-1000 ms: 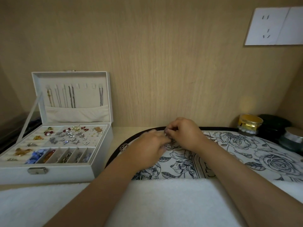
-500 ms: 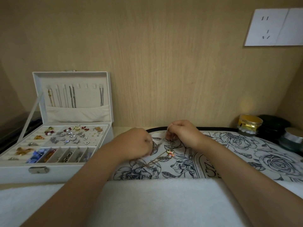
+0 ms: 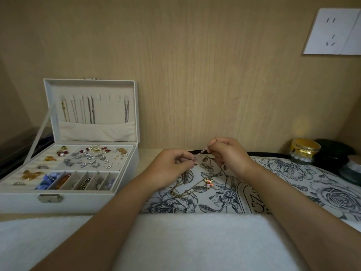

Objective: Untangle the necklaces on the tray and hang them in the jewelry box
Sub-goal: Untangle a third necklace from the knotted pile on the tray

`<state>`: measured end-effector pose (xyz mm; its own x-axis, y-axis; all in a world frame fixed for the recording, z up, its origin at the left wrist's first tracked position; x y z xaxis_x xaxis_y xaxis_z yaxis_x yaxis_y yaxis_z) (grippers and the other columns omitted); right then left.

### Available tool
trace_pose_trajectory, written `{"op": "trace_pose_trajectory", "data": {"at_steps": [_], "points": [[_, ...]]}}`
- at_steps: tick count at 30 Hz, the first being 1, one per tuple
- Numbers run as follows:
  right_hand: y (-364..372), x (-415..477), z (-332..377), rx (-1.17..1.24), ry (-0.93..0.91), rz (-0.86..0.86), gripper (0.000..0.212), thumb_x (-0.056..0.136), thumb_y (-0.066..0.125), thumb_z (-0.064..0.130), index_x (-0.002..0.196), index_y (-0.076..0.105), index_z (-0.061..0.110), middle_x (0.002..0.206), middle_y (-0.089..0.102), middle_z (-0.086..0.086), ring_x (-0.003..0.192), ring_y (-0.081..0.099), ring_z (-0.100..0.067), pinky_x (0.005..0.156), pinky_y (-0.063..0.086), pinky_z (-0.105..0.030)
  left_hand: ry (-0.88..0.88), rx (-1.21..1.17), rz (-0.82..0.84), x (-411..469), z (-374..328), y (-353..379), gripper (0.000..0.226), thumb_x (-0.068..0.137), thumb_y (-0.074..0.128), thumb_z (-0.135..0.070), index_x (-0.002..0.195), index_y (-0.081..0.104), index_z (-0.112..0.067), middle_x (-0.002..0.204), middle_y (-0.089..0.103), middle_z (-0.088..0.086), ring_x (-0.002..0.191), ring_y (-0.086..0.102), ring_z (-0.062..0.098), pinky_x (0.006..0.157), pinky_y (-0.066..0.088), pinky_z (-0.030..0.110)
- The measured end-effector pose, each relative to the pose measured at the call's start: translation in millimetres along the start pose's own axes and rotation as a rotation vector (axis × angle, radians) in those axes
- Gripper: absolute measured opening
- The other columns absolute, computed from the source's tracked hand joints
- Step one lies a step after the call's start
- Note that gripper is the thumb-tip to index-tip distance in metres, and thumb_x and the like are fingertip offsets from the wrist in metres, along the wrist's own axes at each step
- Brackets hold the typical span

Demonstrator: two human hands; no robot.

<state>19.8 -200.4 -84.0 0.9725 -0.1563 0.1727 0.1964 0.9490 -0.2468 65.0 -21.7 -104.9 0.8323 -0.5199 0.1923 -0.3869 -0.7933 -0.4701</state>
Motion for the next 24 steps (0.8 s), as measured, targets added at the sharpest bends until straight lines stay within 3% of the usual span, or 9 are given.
{"op": "trace_pose_trajectory", "data": {"at_steps": [4, 8, 11, 13, 14, 17, 19, 21, 24], "points": [[-3, -1, -1, -0.168, -0.064, -0.069, 0.028, 0.092, 0.067, 0.020, 0.067, 0.058, 0.011, 0.055, 0.047, 0.010, 0.048, 0.042, -0.001, 0.052, 0.038, -0.012, 0.035, -0.014, -0.058, -2, -1, -4, 0.020, 0.093, 0.065, -0.014, 0.093, 0.070, -0.034, 0.089, 0.076, -0.010, 0.094, 0.069, 0.013, 0.091, 0.054, 0.028], [-5, 3, -12, -0.399, -0.068, -0.074, 0.032, 0.090, 0.070, 0.032, 0.065, 0.062, 0.013, 0.056, 0.053, 0.014, 0.053, 0.048, -0.002, 0.061, 0.043, -0.024, 0.067, -0.012, -0.092, -5, -1, -3, 0.019, 0.097, 0.059, -0.014, 0.095, 0.072, -0.028, 0.084, 0.075, -0.014, 0.086, 0.067, -0.004, 0.082, 0.047, 0.012], [-1, 1, -12, -0.549, -0.097, -0.039, 0.018, 0.086, 0.071, 0.034, 0.069, 0.070, 0.027, 0.079, 0.066, 0.017, 0.083, 0.060, -0.005, 0.080, 0.048, -0.029, 0.069, -0.082, -0.108, -7, -1, -1, 0.018, 0.097, 0.060, -0.013, 0.096, 0.072, -0.027, 0.084, 0.076, -0.012, 0.087, 0.069, -0.002, 0.079, 0.048, 0.009], [7, -2, -9, -0.633, -0.159, 0.004, 0.006, 0.085, 0.071, 0.031, 0.083, 0.074, 0.036, 0.101, 0.065, 0.019, 0.107, 0.054, -0.009, 0.095, 0.040, -0.031, 0.068, -0.155, -0.106, -9, -1, 1, 0.016, 0.097, 0.060, -0.012, 0.102, 0.069, -0.023, 0.086, 0.077, -0.008, 0.089, 0.070, 0.003, 0.083, 0.051, 0.016], [10, -4, -7, -0.638, -0.173, 0.010, 0.010, 0.086, 0.070, 0.027, 0.091, 0.074, 0.034, 0.106, 0.065, 0.019, 0.110, 0.052, -0.008, 0.096, 0.038, -0.029, 0.074, -0.177, -0.101, -9, -1, 2, 0.015, 0.097, 0.060, -0.012, 0.105, 0.066, -0.022, 0.087, 0.077, -0.007, 0.090, 0.070, 0.005, 0.086, 0.051, 0.021], [17, -7, 0, -0.350, -0.161, 0.013, 0.011, 0.089, 0.068, 0.015, 0.093, 0.075, 0.021, 0.093, 0.073, 0.008, 0.089, 0.065, -0.004, 0.083, 0.049, -0.022, 0.095, -0.192, -0.100, -10, -2, 6, 0.015, 0.097, 0.060, -0.013, 0.106, 0.058, -0.024, 0.085, 0.076, -0.007, 0.083, 0.068, 0.002, 0.083, 0.047, 0.024], [20, -8, 2, -0.218, -0.154, 0.049, 0.006, 0.090, 0.070, 0.014, 0.089, 0.076, 0.015, 0.083, 0.076, 0.000, 0.078, 0.069, -0.011, 0.074, 0.055, -0.023, 0.085, -0.185, -0.106, -10, 0, 5, 0.016, 0.097, 0.060, -0.012, 0.104, 0.055, -0.026, 0.084, 0.075, -0.010, 0.078, 0.066, 0.001, 0.079, 0.045, 0.024], [21, -8, 2, -0.192, -0.156, 0.080, 0.003, 0.088, 0.074, 0.014, 0.088, 0.077, 0.013, 0.081, 0.077, -0.002, 0.078, 0.072, -0.020, 0.075, 0.058, -0.027, 0.090, -0.157, -0.097, -9, 1, 4, 0.016, 0.097, 0.059, -0.012, 0.103, 0.053, -0.026, 0.084, 0.075, -0.011, 0.078, 0.066, 0.002, 0.078, 0.045, 0.025], [18, -8, 0, -0.182, -0.152, 0.112, 0.005, 0.086, 0.075, 0.009, 0.090, 0.079, 0.010, 0.081, 0.078, -0.003, 0.075, 0.071, -0.014, 0.072, 0.057, -0.020, 0.105, -0.125, -0.078, -9, 3, 4, 0.016, 0.097, 0.059, -0.012, 0.102, 0.054, -0.027, 0.087, 0.075, -0.009, 0.082, 0.068, 0.008, 0.080, 0.048, 0.029]]}}
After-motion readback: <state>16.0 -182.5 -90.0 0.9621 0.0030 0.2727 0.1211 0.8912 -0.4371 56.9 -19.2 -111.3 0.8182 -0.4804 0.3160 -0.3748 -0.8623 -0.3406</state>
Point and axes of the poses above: each hand's wrist, its own x-axis towards the middle knuckle, its own y-axis out of the palm, z = x × y, the point moved 3 cm from there along x, towards the middle knuckle
